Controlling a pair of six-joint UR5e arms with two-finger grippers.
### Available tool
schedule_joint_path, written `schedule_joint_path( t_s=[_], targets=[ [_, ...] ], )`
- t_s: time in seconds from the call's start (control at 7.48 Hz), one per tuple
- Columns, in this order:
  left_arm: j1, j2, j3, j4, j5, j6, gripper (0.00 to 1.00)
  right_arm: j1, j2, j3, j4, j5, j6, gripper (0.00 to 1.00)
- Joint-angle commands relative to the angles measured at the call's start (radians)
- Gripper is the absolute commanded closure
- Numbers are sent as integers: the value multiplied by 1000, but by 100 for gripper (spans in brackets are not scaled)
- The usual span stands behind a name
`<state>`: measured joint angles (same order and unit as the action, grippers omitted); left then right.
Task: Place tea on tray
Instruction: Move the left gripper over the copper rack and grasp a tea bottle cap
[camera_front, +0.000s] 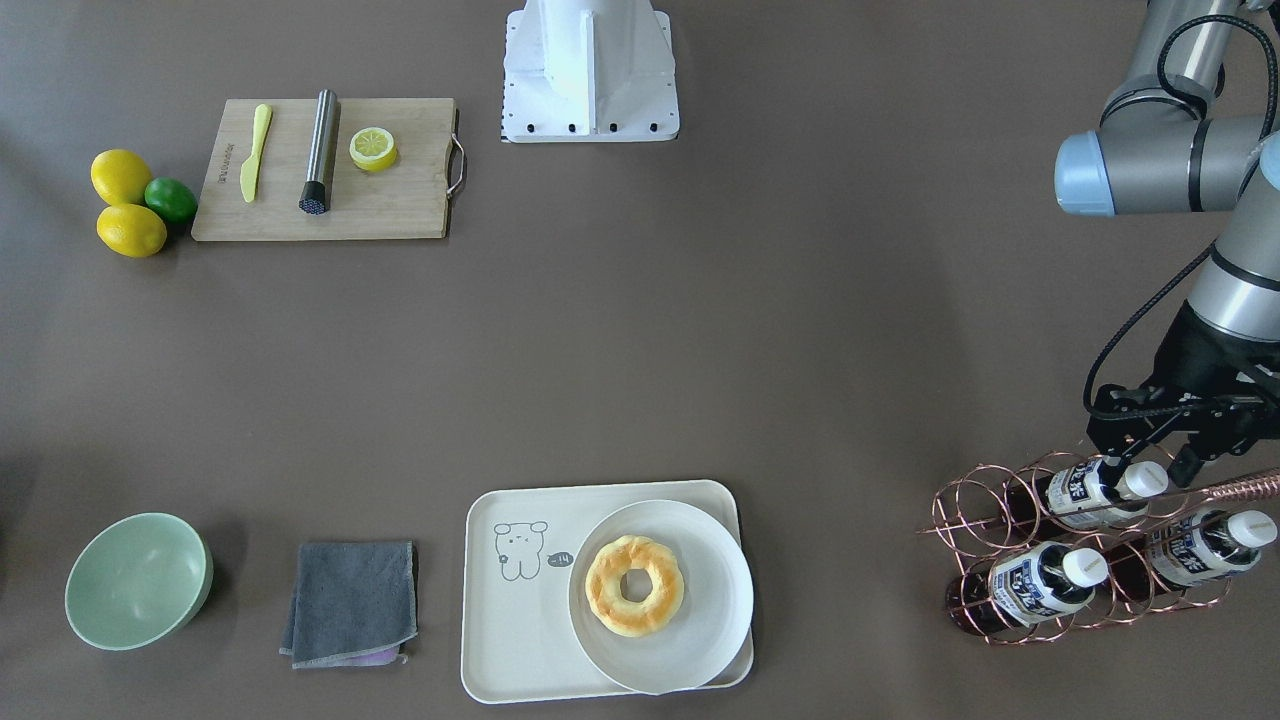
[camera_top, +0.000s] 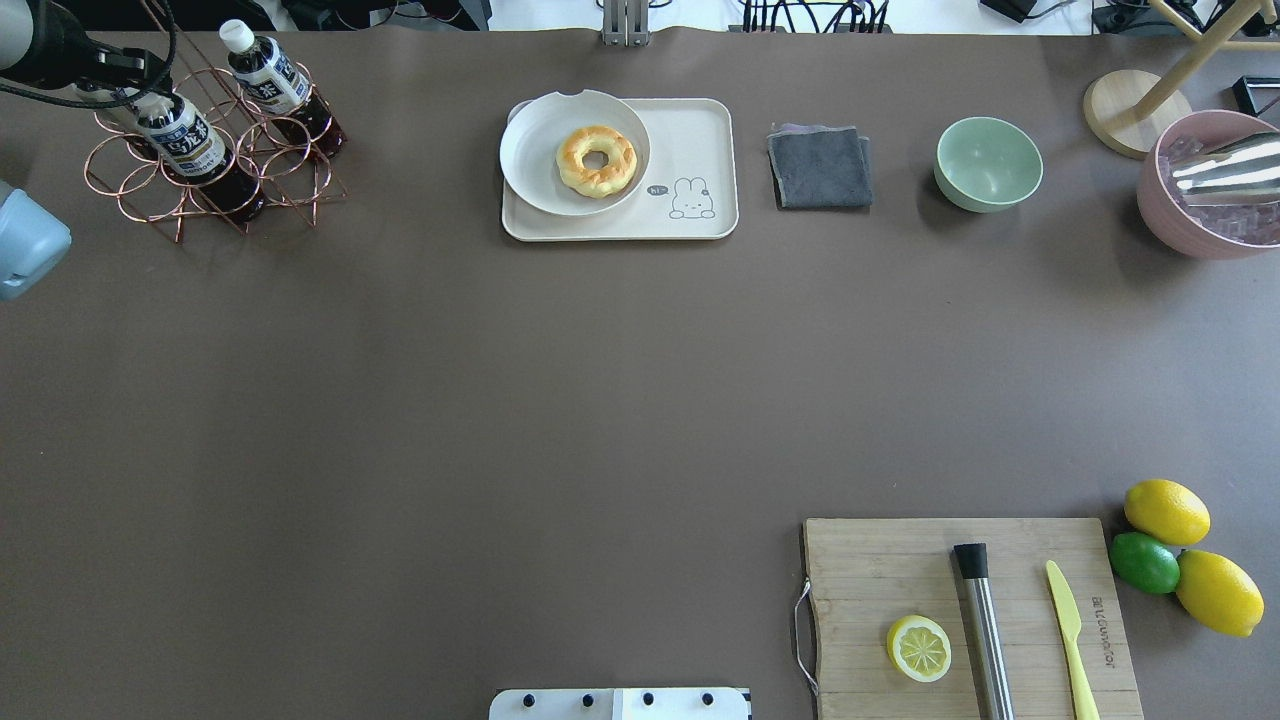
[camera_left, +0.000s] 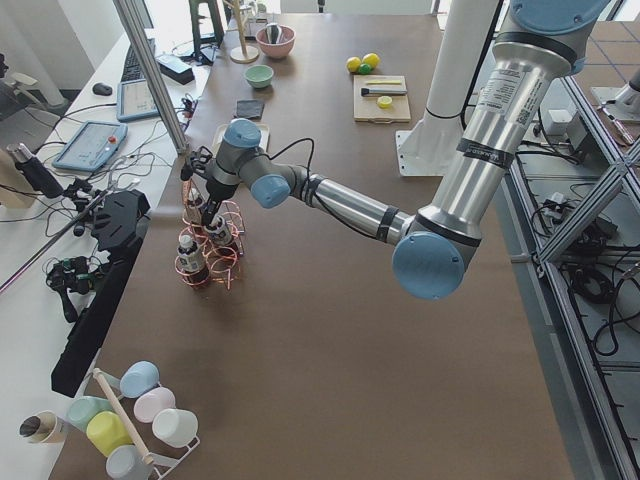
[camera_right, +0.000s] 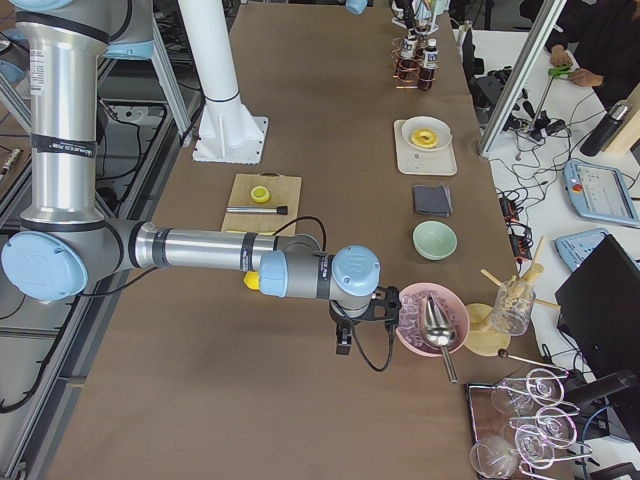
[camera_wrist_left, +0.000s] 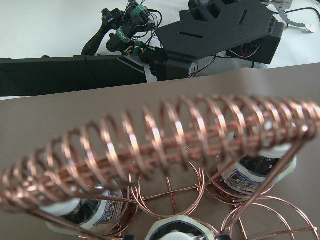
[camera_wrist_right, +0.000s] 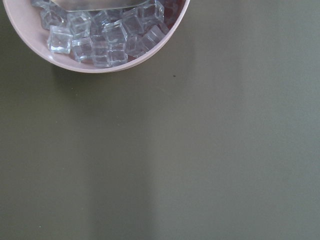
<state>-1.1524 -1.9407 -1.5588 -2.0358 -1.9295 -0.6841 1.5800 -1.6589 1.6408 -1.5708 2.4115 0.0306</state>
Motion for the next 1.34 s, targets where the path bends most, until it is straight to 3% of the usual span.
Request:
schedule_joint_path(
  t_s=[0.0,0.67,0.8,0.94,1.07,1.2],
  targets=[
    [-3,5,0,-3,-5,5,52,0,1,-3,0,-5,0,0],
    [5,3,-1,-10,-6,-6,51,0,-5,-4,-2,-6,-2,0],
    [7,2,2,-10,-6,-6,56,0,-5,-4,0,-6,0,0],
    [7,2,2,-10,-5,-6,74,0,-7,-4,0,-6,0,0],
    [7,0,2,-10,-5,-6,100,0,-6,-4,0,-6,0,0],
    [0,-6,-4,-9,-9,-6,100,0,-5,-4,0,-6,0,0]
  ],
)
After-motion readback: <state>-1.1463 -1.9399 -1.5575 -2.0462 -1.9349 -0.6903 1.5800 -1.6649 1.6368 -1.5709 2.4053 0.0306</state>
